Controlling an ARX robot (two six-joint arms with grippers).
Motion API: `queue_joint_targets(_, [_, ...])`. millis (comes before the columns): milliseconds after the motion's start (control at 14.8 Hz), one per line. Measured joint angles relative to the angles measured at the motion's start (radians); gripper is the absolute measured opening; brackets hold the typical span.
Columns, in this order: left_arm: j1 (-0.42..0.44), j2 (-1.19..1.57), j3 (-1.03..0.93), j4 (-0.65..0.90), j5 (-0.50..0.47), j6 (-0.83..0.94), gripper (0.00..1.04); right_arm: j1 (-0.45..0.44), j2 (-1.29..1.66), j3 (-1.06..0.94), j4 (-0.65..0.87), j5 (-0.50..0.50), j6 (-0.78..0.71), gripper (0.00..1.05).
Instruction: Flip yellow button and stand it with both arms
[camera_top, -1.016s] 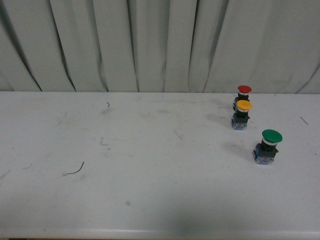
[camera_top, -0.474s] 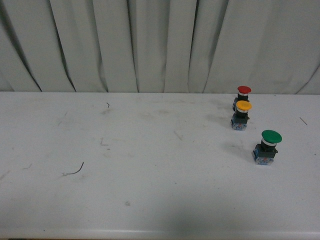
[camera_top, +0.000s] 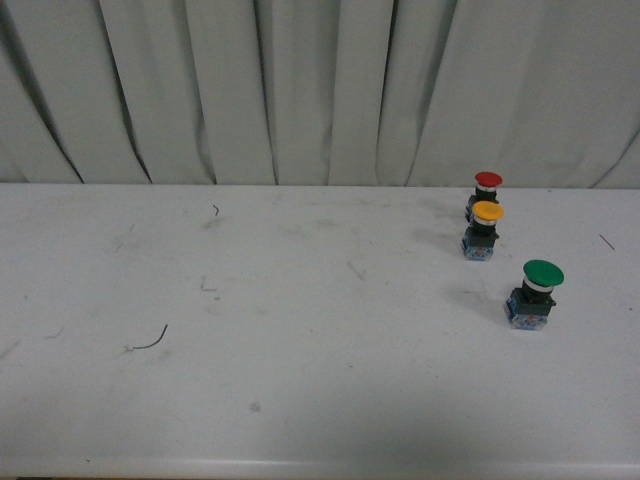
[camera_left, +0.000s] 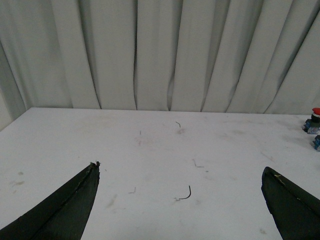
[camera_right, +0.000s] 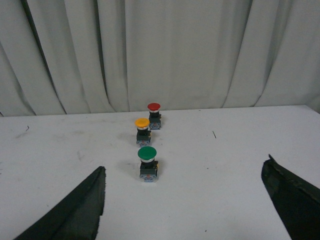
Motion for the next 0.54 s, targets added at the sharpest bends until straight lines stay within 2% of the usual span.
queue_joint_targets(68, [0.000, 0.000, 0.000, 0.000, 0.000, 0.000, 0.98, 0.000, 0.000, 0.000, 0.000, 0.000, 0.000, 1.00])
queue_joint_targets(135, [0.000, 0.000, 0.000, 0.000, 0.000, 0.000, 0.98, 0.000, 0.000, 0.000, 0.000, 0.000, 0.000, 0.97])
queue_joint_targets(542, [0.000, 0.000, 0.000, 0.000, 0.000, 0.000, 0.98, 0.000, 0.000, 0.000, 0.000, 0.000, 0.000, 0.98])
